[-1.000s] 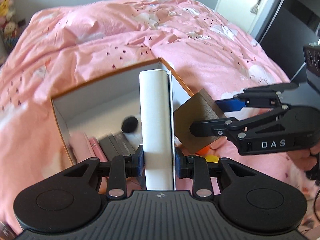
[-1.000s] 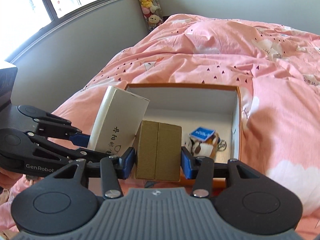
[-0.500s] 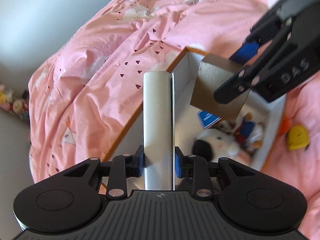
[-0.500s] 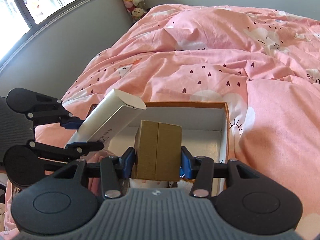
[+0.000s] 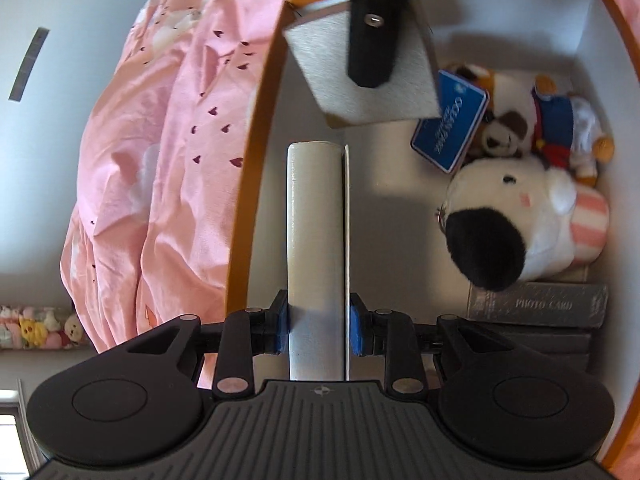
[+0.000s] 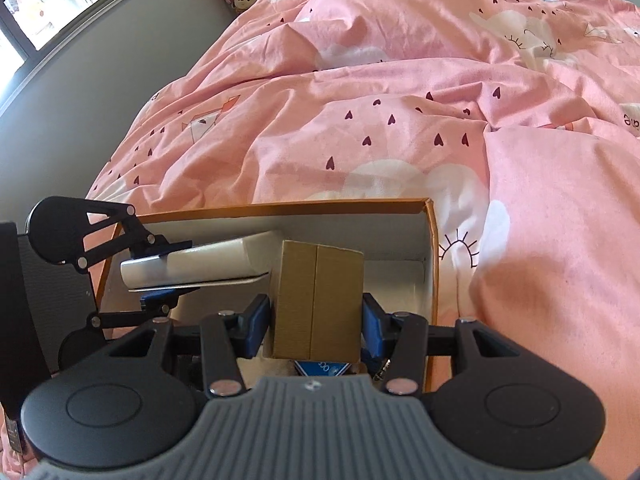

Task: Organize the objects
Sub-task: 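Lower the cream glasses case with the left tool while the right tool lowers the cardboard box into the box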

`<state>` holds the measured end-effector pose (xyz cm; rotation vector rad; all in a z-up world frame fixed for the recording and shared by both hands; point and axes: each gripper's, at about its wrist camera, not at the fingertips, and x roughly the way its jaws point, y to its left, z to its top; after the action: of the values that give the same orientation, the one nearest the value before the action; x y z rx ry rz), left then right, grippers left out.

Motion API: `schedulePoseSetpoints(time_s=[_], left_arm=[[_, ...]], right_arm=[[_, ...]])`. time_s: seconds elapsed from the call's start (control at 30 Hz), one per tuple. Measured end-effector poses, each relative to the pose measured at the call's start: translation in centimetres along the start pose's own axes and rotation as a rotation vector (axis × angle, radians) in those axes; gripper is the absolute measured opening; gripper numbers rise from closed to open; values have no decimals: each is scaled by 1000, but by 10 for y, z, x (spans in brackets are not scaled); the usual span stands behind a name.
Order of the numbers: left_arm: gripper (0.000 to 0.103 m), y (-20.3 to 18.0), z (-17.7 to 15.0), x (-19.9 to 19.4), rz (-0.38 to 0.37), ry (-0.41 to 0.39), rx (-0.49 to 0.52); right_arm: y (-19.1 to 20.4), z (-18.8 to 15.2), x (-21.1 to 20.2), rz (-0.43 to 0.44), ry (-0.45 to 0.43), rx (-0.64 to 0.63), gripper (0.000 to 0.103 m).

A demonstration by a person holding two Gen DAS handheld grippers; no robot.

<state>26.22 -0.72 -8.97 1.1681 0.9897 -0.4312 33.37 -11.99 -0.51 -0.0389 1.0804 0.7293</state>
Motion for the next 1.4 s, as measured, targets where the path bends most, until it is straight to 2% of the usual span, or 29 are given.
schedulePoseSetpoints(time_s=[0.3, 0.4, 0.5, 0.7, 1.1, 1.17, 1.2, 1.3, 1.4], left_arm=[[33, -7, -2, 28, -3, 44, 81], [33, -7, -4, 36, -24, 64, 79], [33, -5, -5, 40, -44, 70, 66], [37, -6, -11, 45, -50, 83, 62], [45, 32, -18, 27, -238, 49, -169], [43, 36, -20, 27, -270, 54, -208], [37, 37, -20, 28, -281, 58, -222], [37, 41, -21, 31, -329, 73, -267], [37, 40, -21, 33, -321, 76, -273]], right_arm=[[-2, 14, 39, -20, 26, 26, 51], [3, 16, 44, -50, 19, -11, 51], [7, 18, 51, -20, 45, -8, 51], [14, 16, 69, -49, 78, -30, 51], [15, 16, 78, -66, 110, -29, 51], [15, 16, 80, -73, 123, -23, 51], [15, 16, 81, -79, 124, -24, 51], [13, 18, 84, -94, 126, -18, 51], [9, 22, 87, -103, 123, 15, 51]])
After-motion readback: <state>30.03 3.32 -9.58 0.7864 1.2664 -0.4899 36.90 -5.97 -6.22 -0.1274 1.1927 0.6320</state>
